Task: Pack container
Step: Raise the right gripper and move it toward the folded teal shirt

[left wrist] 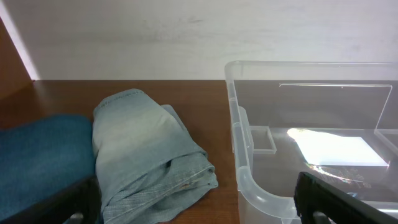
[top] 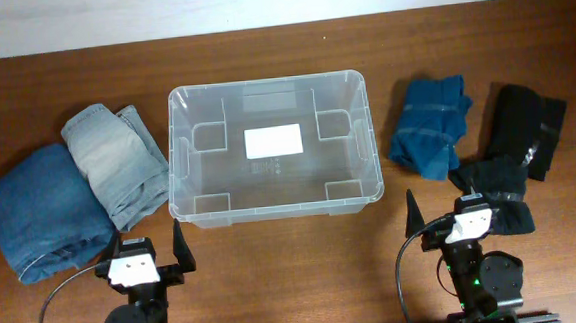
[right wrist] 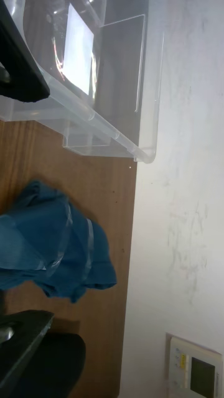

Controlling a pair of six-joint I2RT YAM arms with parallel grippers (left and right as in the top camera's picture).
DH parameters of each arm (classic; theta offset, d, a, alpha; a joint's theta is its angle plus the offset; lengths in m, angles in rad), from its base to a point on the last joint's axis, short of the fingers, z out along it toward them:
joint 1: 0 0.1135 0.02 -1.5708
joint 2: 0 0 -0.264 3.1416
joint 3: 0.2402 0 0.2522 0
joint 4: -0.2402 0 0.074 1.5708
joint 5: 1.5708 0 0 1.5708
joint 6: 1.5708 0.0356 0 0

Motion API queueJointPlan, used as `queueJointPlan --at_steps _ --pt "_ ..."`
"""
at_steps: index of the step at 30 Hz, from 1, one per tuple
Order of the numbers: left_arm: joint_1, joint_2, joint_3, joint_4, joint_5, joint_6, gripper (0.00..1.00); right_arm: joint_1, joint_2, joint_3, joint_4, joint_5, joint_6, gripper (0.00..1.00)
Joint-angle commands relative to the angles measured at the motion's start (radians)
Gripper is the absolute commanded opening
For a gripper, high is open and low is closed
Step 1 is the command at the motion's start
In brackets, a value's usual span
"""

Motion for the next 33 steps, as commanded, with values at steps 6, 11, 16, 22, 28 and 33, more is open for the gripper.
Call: queueJointPlan --at_steps 6,11,16,22,28,33 --pt "0.006 -0.010 -0.010 0.000 0.011 0.015 0.99 -0.008 -0.009 -0.006 -0.001 -0.013 0.008 0.98" --pt "0.006 -0.010 -0.010 0.000 0.011 0.015 0.99 -0.008 -0.009 -0.006 -0.001 -0.021 0.009 0.98" --pt "0.006 -0.010 -0.010 0.000 0.011 0.016 0.99 -0.008 -0.008 -0.006 -0.002 -0.021 0.009 0.98" --pt "0.006 -0.010 -0.010 0.000 0.011 0.016 0.99 -0.008 -0.004 0.001 0.007 -0.094 0.019 0.98" --pt "0.006 -0.010 -0.010 0.000 0.011 0.015 0.99 -0.008 -0.003 0.158 0.002 -0.091 0.164 0.98" --pt "0.006 -0.010 -0.010 0.000 0.011 0.016 0.99 -0.008 0.055 0.408 -0.126 -0.068 0.196 0.98"
